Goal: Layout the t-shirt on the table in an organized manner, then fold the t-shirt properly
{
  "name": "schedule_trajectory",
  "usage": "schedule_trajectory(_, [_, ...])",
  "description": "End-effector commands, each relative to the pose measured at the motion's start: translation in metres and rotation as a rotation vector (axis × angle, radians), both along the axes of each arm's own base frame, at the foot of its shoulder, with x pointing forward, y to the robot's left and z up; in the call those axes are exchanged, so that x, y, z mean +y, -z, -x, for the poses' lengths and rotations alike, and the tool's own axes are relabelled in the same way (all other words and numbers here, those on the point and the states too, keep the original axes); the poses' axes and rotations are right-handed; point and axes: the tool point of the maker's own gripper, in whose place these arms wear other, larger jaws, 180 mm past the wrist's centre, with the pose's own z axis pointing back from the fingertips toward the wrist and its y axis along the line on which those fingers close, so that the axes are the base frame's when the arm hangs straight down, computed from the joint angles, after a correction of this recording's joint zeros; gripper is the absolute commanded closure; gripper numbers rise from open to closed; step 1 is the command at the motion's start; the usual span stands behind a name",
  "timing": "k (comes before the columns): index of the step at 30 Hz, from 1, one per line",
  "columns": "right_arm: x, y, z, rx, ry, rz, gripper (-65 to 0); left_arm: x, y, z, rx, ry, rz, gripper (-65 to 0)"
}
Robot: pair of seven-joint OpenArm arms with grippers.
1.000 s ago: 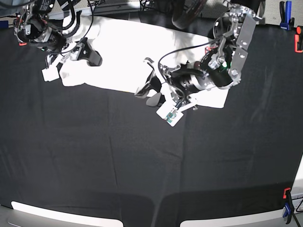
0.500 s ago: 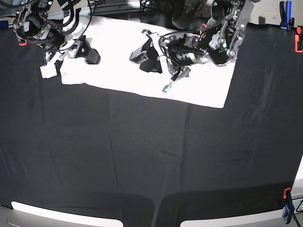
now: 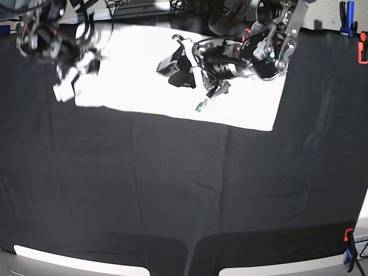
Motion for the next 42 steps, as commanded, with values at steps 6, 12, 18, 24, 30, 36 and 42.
schedule_trajectory(6, [-0.033, -0.024, -0.052, -0.080, -0.018, 0.177, 0.0, -0.004, -0.014, -0.005, -0.034, -0.003, 0.046, -22.2])
schedule_trajectory(12, [-0.082, -0.053, -0.087, -0.120, -0.019, 0.379, 0.0, -0.004, -0.014, -0.005, -0.034, -0.003, 0.046, -22.2])
schedule_trajectory(18, [-0.134, -0.090, -0.105, -0.139, 0.054, 0.510, 0.0, -0.001, -0.009, -0.007, -0.052, -0.006, 0.009, -22.2])
schedule_trajectory(24, [-0.141, -0.094, -0.107, -0.127, 0.102, 0.510, 0.0, 0.004, -0.002, -0.010, -0.076, -0.011, -0.046, -22.2])
schedule_trajectory(30, [-0.111, -0.087, -0.110, -0.152, 0.096, 0.449, 0.0, 0.031, 0.024, -0.025, -0.105, -0.084, -0.265, -22.2])
schedule_trajectory(36, [-0.089, -0.103, -0.119, -0.218, 0.101, 0.440, 0.0, 0.033, -0.003, -0.026, -0.167, -0.071, -0.279, -22.2])
schedule_trajectory(42, [-0.060, -0.089, -0.119, -0.177, 0.032, 0.426, 0.0, 0.030, -0.032, -0.030, -0.250, -0.083, -0.241, -22.2])
